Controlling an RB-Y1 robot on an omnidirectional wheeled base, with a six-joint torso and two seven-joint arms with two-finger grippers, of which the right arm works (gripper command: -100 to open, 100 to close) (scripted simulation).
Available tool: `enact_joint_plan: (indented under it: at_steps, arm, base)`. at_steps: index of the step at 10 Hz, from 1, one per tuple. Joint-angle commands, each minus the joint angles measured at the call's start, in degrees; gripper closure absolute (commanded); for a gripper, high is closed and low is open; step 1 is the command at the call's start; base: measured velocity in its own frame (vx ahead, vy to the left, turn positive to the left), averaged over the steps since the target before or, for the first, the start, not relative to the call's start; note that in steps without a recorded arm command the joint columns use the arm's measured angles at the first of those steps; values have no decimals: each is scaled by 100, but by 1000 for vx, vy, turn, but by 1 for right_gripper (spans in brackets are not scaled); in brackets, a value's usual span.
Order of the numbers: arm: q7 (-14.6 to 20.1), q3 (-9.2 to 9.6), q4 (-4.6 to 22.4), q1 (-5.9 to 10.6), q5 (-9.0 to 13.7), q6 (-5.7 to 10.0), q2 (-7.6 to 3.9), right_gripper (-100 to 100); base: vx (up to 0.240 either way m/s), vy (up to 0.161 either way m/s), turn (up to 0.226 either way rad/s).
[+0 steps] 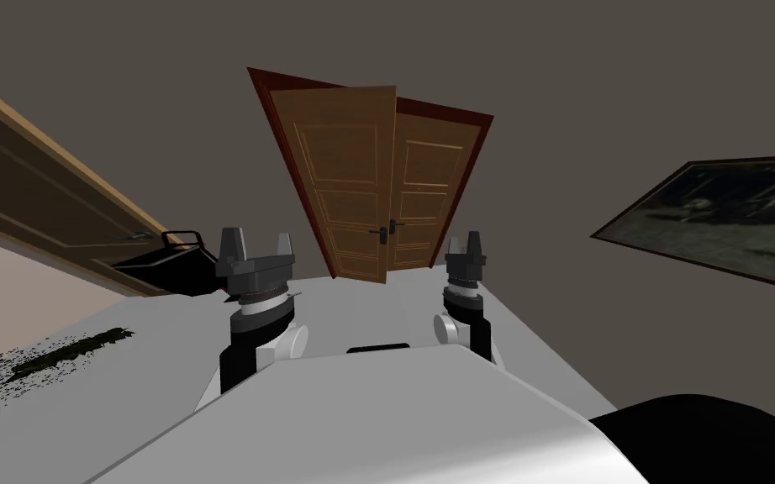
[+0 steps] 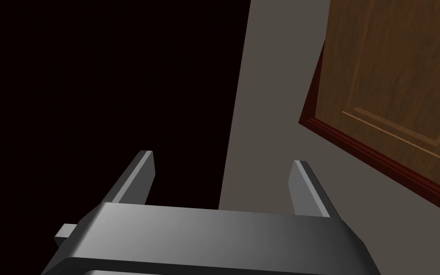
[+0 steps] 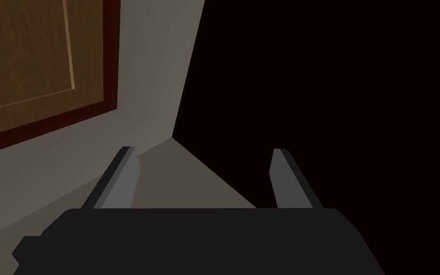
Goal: Pull the door open
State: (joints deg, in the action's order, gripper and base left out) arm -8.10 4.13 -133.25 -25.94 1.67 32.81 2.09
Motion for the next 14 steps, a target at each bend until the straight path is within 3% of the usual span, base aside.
enact_joint_plan:
  at_steps: [1,14]
  arm:
    - [19,-13,167,65,56,-8,-79,-100]
    - [234,-151,2070,814,696,-100,-857,-100]
  base:
    - [37,-3,41]
    - [86,-20,63]
